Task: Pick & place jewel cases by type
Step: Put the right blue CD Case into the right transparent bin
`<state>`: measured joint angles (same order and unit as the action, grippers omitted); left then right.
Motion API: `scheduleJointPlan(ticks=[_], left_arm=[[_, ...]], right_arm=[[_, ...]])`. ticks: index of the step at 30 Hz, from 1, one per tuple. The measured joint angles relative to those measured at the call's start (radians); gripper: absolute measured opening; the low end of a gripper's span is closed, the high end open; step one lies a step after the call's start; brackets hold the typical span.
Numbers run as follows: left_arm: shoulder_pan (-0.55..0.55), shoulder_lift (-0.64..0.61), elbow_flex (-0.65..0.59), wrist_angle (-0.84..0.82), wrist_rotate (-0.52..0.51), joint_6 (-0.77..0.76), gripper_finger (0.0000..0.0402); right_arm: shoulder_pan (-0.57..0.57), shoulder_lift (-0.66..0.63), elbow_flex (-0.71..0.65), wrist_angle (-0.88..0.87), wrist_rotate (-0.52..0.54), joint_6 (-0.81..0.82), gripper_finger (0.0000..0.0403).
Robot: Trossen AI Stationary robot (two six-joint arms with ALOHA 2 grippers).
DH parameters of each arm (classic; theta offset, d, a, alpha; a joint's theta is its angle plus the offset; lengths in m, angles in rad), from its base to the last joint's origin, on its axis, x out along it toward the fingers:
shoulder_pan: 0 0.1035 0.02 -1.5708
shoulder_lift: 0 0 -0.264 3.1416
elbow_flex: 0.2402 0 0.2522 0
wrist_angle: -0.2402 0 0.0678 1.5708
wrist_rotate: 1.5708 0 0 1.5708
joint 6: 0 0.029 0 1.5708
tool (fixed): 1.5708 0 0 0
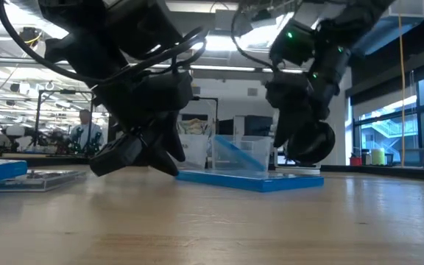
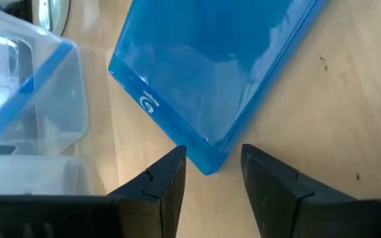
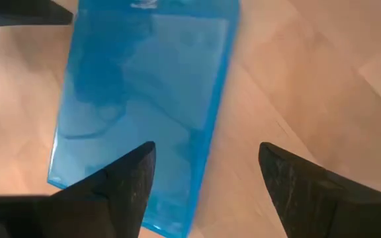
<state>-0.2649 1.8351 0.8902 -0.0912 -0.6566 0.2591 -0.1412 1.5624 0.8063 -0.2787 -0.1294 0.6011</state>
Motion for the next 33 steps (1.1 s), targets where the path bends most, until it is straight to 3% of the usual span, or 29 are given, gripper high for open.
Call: scheduleJointPlan(ticks=[12, 17, 23, 33], left_arm=[[0.002, 0.001, 0.000, 0.074, 0.031, 0.123, 0.0143], [0.011, 0.031, 0.001, 0.097, 0.081, 0.186, 0.0143], [0.021, 0.060, 0.004, 0.155, 0.059, 0.200, 0.0143], [0.045, 0.066, 0.002, 0.225, 0.107, 0.215, 0.0143]], right_arm=[[-0.072, 0.024, -0.193, 0.298, -0.150, 0.101, 0.0273], [-0.074, 0.055, -0.201, 0.340, -0.182, 0.103, 0.0273], [-0.073, 0.077, -0.203, 0.405, -0.211, 0.115, 0.0273], [-0.074, 0.079, -0.203, 0.409, -0.254, 0.183, 0.0273]])
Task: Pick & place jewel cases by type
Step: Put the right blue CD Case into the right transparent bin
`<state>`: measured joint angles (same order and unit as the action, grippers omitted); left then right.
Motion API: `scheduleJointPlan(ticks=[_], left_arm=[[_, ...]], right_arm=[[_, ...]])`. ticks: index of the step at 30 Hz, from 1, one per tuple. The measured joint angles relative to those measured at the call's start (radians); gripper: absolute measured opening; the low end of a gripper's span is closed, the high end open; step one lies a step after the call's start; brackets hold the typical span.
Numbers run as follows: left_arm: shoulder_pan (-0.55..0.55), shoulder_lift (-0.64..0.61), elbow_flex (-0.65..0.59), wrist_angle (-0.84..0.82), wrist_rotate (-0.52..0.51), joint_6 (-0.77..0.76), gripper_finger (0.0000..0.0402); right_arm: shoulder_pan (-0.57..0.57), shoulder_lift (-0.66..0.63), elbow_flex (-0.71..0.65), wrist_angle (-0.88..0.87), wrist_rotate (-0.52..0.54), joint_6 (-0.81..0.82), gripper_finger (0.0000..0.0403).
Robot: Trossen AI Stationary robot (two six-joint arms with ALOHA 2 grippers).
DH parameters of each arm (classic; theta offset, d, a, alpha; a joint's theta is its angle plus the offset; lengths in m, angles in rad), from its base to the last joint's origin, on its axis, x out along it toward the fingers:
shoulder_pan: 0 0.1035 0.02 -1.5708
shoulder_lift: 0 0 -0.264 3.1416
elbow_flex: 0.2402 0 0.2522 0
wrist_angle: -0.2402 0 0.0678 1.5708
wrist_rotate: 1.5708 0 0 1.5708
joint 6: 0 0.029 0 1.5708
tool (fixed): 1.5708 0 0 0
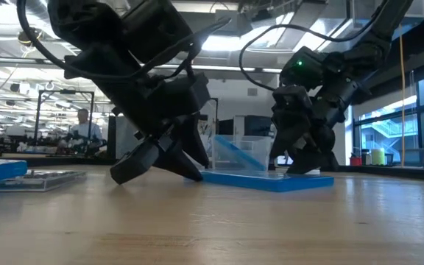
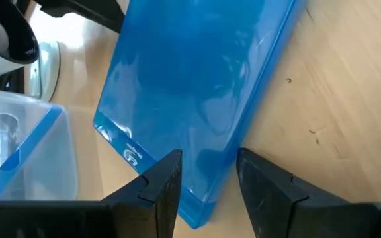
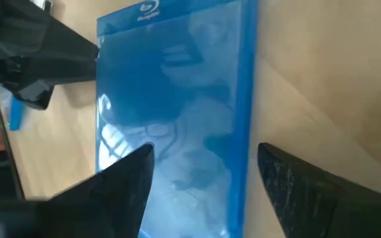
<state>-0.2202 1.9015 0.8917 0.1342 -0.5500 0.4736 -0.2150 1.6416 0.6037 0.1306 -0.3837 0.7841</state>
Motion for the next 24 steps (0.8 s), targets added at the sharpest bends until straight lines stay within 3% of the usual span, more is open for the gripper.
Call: scheduleJointPlan(ticks=[10, 24], left_arm=[[0.029, -0.001, -0.001, 0.006, 0.029, -0.004, 0.0143], [0.025, 0.001, -0.002, 0.020, 0.016, 0.001, 0.0143]], right_arm=[[0.001, 0.003, -0.008, 0.061, -0.090, 0.020, 0.0273], [0.003, 0.004, -0.006, 0.112, -0.087, -0.002, 0.0273]])
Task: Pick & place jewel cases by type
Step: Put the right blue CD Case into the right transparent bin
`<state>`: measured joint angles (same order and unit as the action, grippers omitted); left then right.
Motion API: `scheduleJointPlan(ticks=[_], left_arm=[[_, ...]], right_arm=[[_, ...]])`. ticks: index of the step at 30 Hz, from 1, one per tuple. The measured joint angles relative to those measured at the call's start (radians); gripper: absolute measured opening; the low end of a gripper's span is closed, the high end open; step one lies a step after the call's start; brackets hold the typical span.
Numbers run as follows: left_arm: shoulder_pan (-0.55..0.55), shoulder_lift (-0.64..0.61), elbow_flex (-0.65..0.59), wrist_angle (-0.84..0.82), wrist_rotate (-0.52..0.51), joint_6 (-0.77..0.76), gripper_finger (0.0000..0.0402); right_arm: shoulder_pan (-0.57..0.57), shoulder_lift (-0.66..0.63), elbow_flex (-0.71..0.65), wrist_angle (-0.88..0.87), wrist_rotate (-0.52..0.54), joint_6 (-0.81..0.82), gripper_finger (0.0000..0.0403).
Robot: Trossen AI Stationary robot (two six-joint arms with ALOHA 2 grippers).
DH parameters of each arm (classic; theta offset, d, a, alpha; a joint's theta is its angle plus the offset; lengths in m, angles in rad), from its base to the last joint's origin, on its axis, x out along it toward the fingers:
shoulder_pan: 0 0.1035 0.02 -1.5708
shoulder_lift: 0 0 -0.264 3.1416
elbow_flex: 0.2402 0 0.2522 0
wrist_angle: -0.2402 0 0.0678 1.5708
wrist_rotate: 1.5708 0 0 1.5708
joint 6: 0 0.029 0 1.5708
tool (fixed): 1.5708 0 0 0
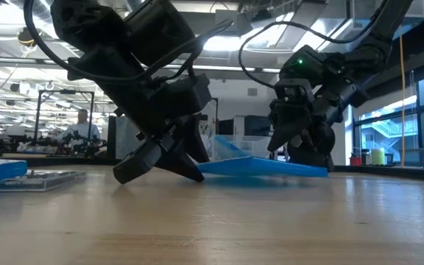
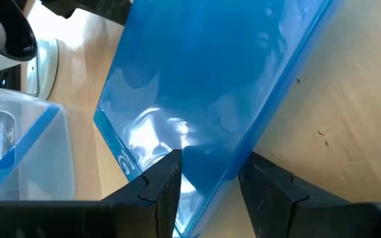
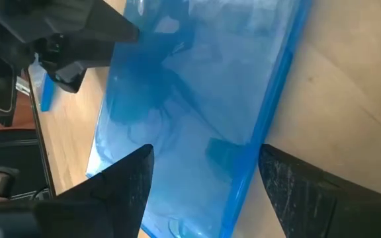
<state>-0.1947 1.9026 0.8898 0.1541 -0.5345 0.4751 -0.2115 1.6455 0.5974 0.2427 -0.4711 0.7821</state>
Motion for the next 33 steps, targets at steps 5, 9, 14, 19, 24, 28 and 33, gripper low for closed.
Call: scheduleJointPlan(ticks=[5, 9, 14, 19, 24, 28, 33], left_arm=[[-0.011, 0.000, 0.000, 0.015, -0.019, 0.045, 0.0143], [-0.030, 0.002, 0.000, 0.042, -0.079, 0.089, 0.0143], [-0.058, 0.004, 0.000, 0.097, -0.136, 0.174, 0.0143], [-0.077, 0.003, 0.000, 0.110, -0.182, 0.223, 0.0142], [-0.098, 0.002, 0.000, 0.110, -0.240, 0.264, 0.0116], [-0.112, 0.002, 0.000, 0.109, -0.231, 0.273, 0.0073], [-0.113, 0.000, 0.000, 0.110, -0.238, 0.276, 0.0039]], right_arm=[[0.001, -0.002, 0.004, -0.038, 0.027, -0.003, 0.0273], [0.001, -0.002, 0.004, -0.044, 0.030, -0.010, 0.0273], [0.001, -0.003, 0.006, -0.044, 0.033, -0.031, 0.0273], [0.001, -0.003, 0.006, -0.048, 0.038, -0.049, 0.0273], [0.000, -0.003, 0.006, -0.051, 0.041, -0.058, 0.0273], [0.000, -0.003, 0.006, -0.051, 0.041, -0.058, 0.0273], [0.000, -0.003, 0.006, -0.052, 0.043, -0.064, 0.0273]])
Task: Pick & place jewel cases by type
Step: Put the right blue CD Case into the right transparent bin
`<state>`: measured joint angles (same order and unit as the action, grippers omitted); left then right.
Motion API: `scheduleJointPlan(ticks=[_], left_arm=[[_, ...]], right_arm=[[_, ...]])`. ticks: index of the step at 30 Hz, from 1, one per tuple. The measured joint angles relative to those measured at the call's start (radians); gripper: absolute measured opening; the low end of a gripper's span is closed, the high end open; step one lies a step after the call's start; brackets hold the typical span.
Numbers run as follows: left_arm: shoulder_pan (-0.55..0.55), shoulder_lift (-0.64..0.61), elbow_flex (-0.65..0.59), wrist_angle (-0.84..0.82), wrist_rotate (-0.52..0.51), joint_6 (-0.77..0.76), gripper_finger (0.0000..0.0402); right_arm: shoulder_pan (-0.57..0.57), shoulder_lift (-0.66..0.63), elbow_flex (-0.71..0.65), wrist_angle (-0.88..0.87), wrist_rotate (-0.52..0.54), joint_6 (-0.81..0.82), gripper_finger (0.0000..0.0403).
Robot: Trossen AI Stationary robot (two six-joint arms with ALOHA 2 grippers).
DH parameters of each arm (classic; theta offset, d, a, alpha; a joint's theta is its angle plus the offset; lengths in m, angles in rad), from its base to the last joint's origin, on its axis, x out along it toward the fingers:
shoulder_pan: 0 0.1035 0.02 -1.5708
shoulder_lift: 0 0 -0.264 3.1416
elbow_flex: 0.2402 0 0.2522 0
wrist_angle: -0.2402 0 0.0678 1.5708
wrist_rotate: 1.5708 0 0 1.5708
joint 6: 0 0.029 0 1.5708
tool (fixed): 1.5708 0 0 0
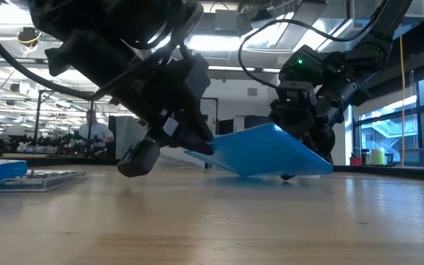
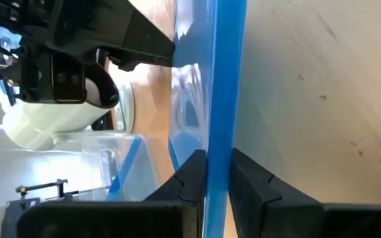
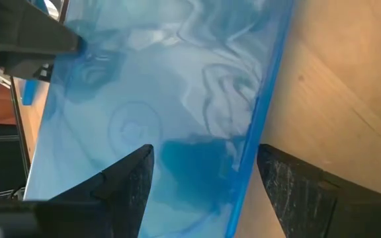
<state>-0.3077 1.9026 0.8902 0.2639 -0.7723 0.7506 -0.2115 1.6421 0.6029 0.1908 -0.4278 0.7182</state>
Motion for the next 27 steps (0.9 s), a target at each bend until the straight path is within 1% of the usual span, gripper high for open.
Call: scheduleJointPlan(ticks=[3, 7, 10, 15, 21, 24, 27], left_arm=[[0.000, 0.000, 0.000, -0.001, -0.024, 0.014, 0.0042], [0.000, -0.007, 0.000, -0.007, -0.061, 0.039, 0.0057], [0.000, -0.011, 0.000, -0.006, -0.049, 0.057, 0.0055], [-0.006, -0.013, 0.000, -0.004, -0.050, 0.096, 0.0042], [-0.005, -0.019, 0.000, -0.007, -0.082, 0.101, 0.0051], [0.003, -0.061, 0.000, -0.033, -0.089, 0.102, 0.0049], [0.011, -0.139, 0.000, -0.061, -0.088, 0.114, 0.0045]], right_arm=[[0.000, 0.000, 0.000, 0.000, 0.000, -0.014, 0.0273], [0.000, -0.023, -0.001, -0.006, 0.004, -0.052, 0.0273], [-0.005, -0.062, -0.002, -0.004, 0.073, -0.102, 0.0273], [-0.013, -0.159, -0.001, 0.000, 0.138, -0.152, 0.0273], [-0.014, -0.297, -0.001, -0.019, 0.180, -0.211, 0.0273], [-0.014, -0.364, -0.001, -0.070, 0.212, -0.232, 0.0273], [-0.014, -0.420, -0.001, -0.140, 0.259, -0.253, 0.0273]])
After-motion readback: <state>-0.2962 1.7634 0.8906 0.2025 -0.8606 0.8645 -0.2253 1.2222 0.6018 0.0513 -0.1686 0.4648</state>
